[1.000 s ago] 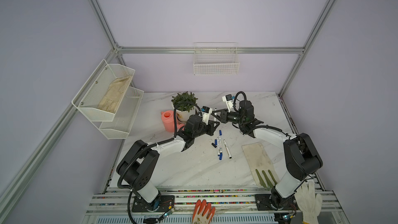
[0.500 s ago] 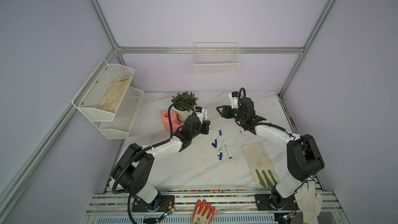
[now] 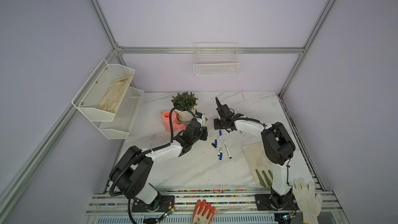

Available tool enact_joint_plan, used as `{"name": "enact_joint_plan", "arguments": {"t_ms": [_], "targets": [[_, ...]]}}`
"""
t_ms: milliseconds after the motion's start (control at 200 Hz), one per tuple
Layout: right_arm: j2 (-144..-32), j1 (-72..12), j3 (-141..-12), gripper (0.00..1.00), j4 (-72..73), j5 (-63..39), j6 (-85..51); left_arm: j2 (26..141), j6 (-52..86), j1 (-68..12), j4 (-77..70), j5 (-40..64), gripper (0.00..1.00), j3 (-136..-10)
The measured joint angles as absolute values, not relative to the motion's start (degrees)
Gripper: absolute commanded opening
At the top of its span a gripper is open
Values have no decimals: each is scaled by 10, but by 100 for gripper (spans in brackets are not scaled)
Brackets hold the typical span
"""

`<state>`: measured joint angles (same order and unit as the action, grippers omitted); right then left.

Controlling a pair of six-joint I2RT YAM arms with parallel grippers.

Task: Insert pens into pen caps
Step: Pick up the pen cap from the center of the table.

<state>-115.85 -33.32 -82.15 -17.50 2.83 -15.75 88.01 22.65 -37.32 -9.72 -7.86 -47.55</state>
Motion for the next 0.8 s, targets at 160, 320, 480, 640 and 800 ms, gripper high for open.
{"name": "enact_joint_plan", "arguments": {"t_ms": [160, 320, 480, 640, 800], "targets": [[-1160, -334, -827, 51, -202, 37, -157, 880, 215, -380, -96, -89, 0, -474], [-1162, -337, -828, 46, -218, 38, -157, 880, 212, -380, -97, -94, 0, -474], [-1171, -340, -829, 43, -232, 34, -155, 880, 212, -381, -97, -94, 0, -474], [-1180, -345, -831, 40, -247, 32, -151, 880, 212, -384, -97, -94, 0, -474], [-1184, -349, -833, 31, -255, 33, -148, 881, 209, -387, -97, -94, 0, -474]]}}
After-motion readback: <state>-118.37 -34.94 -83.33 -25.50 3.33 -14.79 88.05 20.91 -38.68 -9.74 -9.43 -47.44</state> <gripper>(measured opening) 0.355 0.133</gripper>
